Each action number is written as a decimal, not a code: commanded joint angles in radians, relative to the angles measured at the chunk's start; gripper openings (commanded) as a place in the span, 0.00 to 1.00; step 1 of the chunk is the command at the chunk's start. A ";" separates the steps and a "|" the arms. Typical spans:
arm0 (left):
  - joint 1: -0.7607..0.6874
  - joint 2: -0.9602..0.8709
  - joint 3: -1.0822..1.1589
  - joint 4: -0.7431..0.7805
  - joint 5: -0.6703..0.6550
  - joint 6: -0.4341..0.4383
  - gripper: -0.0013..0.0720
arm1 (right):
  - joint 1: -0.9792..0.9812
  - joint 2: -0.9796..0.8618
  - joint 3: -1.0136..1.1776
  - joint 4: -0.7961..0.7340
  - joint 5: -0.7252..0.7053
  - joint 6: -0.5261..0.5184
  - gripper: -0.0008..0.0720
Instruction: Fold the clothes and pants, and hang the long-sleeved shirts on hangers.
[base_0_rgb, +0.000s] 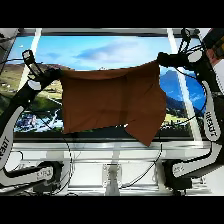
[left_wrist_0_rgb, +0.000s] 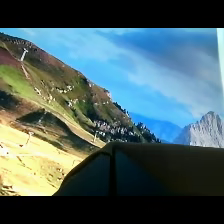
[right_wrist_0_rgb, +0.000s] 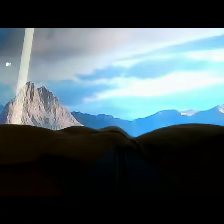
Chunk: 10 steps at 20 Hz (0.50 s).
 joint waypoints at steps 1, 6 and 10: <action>0.019 0.019 0.001 0.058 -0.135 0.000 0.04 | -0.002 -0.005 0.001 -0.090 0.086 0.002 0.03; 0.107 0.035 0.000 0.112 -0.574 -0.041 0.04 | -0.002 -0.005 0.001 -0.270 0.337 0.060 0.03; 0.108 -0.002 0.001 0.203 -0.665 -0.062 0.04 | -0.002 -0.022 -0.001 -0.365 0.471 0.104 0.03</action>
